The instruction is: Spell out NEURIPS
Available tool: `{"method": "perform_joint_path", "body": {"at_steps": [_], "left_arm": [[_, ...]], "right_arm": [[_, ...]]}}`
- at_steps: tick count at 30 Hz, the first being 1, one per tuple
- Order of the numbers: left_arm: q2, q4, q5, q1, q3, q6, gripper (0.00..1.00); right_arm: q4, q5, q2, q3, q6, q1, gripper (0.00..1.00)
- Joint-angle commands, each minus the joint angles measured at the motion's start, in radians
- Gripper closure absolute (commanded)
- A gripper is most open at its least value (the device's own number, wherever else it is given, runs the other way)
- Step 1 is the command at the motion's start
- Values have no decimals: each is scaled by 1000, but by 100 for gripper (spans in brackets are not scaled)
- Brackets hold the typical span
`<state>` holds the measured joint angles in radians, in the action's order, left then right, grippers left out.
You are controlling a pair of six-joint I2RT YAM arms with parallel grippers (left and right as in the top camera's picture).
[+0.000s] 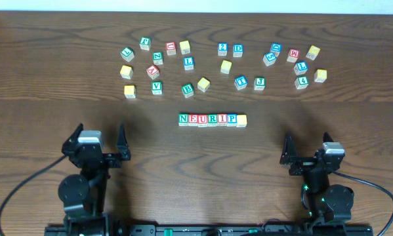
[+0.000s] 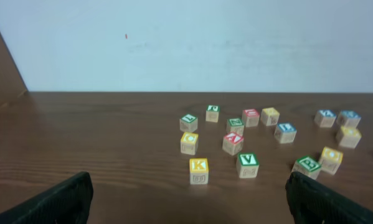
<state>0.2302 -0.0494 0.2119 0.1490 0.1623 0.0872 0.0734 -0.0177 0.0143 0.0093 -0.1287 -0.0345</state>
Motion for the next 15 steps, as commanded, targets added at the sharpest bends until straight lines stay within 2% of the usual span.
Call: {"method": "perform_joint_path", "body": {"at_steps": [1, 7, 11, 15], "left_arm": [[-76, -6, 14, 4, -63, 77, 2], [-178, -5, -18, 7, -149, 96, 2], [-230, 89, -32, 8, -159, 96, 2], [-229, 109, -66, 8, -159, 96, 2]], "right_arm": [[2, 8, -9, -4, -5, 7, 1], [2, 8, -9, -4, -5, 7, 1], [2, 8, -9, -4, -5, 7, 1], [2, 8, -9, -4, -5, 7, 1]]}}
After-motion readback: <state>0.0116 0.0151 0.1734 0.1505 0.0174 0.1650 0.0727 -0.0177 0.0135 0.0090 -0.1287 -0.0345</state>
